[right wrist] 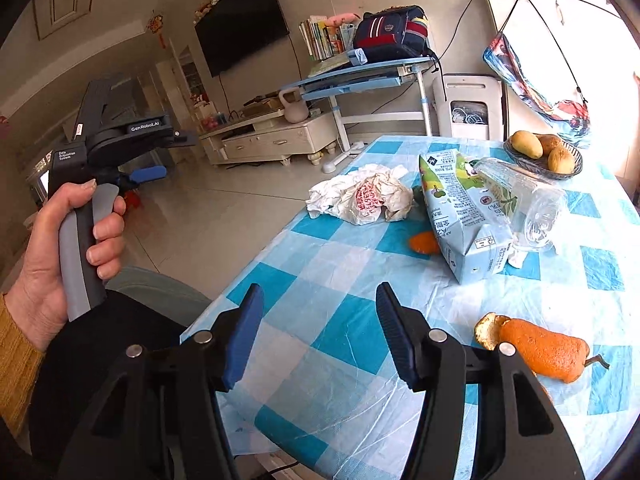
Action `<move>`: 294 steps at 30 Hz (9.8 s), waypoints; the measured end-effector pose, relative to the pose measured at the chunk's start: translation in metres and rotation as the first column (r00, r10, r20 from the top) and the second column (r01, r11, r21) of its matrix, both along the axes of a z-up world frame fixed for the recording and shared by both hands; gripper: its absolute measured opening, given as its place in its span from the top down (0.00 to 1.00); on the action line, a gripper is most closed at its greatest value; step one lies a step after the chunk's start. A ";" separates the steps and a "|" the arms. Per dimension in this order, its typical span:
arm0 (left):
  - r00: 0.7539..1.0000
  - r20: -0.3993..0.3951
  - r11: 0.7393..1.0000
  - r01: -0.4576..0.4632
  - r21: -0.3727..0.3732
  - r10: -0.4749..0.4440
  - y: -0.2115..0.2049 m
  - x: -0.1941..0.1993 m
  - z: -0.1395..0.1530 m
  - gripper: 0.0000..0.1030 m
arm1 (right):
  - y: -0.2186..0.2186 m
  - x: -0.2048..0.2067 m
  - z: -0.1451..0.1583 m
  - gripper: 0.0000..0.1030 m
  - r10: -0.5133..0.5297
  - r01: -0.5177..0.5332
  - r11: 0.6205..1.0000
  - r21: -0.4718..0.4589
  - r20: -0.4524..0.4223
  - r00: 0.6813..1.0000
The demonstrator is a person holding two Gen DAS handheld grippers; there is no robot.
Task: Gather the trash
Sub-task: 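Move the left gripper back to the crumpled white tissues, then grasp the white tissue with the left gripper while the right gripper grasps the orange peel, then carry the tissue to the yellow basin and open the left gripper, then move the left gripper back to the white plastic bag on the table, then grasp the white plastic bag with the left gripper while the right gripper grasps an orange peel, then carry the plastic bag and peel to the basin and release both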
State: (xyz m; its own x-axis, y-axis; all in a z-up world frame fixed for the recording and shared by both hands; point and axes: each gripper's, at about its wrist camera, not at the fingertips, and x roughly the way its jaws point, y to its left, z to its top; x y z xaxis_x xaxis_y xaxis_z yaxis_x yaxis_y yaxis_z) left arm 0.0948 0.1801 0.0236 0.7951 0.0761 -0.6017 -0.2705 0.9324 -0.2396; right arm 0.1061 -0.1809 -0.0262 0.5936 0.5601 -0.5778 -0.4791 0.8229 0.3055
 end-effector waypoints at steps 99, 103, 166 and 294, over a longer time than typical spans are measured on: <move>0.964 -0.094 0.964 0.256 0.072 -0.249 -0.063 0.092 -0.022 0.87 | -0.112 0.029 0.016 0.79 -0.070 0.071 0.995 -0.070 0.022 0.997; 0.980 -0.063 0.980 0.190 0.059 -0.186 -0.033 0.079 -0.012 0.87 | -0.077 0.020 0.023 0.79 0.010 -0.007 0.998 -0.062 0.046 0.999; 0.979 -0.117 0.975 -0.147 0.168 0.168 0.027 0.060 -0.021 0.25 | -0.024 -0.016 -0.002 0.35 -0.034 0.035 0.998 -0.051 0.018 0.999; 0.915 -0.131 0.923 0.384 -0.002 -0.381 -0.100 0.074 -0.041 0.87 | -0.079 -0.017 -0.035 0.72 -0.157 0.147 0.982 -0.121 -0.079 0.984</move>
State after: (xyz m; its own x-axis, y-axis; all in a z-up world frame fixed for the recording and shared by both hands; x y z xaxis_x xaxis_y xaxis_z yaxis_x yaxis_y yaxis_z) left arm 0.1689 0.0801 -0.0170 0.6838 -0.2038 -0.7006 0.0816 0.9755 -0.2042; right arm 0.0893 -0.2598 -0.0611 0.6114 0.3944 -0.6861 -0.3209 0.9160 0.2406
